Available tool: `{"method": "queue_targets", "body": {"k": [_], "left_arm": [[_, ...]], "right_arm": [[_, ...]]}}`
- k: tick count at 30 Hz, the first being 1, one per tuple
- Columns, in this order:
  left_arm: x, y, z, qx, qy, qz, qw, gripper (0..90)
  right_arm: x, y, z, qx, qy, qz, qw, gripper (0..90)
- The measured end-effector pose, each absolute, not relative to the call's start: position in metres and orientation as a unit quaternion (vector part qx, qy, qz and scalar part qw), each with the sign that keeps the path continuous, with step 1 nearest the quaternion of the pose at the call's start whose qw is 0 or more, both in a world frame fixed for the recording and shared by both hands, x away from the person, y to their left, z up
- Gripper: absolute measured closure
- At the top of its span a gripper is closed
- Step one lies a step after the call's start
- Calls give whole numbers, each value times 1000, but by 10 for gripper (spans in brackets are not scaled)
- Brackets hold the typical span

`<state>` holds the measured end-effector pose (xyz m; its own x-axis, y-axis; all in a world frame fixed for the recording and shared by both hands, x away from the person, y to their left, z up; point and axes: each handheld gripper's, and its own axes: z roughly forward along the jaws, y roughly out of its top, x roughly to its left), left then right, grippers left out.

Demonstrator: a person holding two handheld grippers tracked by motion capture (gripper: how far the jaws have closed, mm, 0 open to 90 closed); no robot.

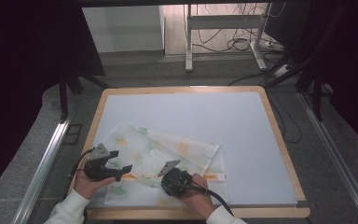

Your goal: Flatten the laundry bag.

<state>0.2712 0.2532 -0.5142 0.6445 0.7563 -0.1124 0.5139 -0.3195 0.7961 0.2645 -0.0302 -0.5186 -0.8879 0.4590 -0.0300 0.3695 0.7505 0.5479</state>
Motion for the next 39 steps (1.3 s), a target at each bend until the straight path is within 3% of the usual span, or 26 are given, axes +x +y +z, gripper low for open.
{"method": "queue_targets", "body": {"k": [13, 39], "left_arm": [[271, 254, -514, 800, 396, 141, 429, 159], [271, 254, -514, 800, 395, 142, 430, 160]], "right_arm": [[267, -36, -514, 229, 924, 296, 76, 875], [274, -46, -503, 240, 913, 321, 79, 884]]}}
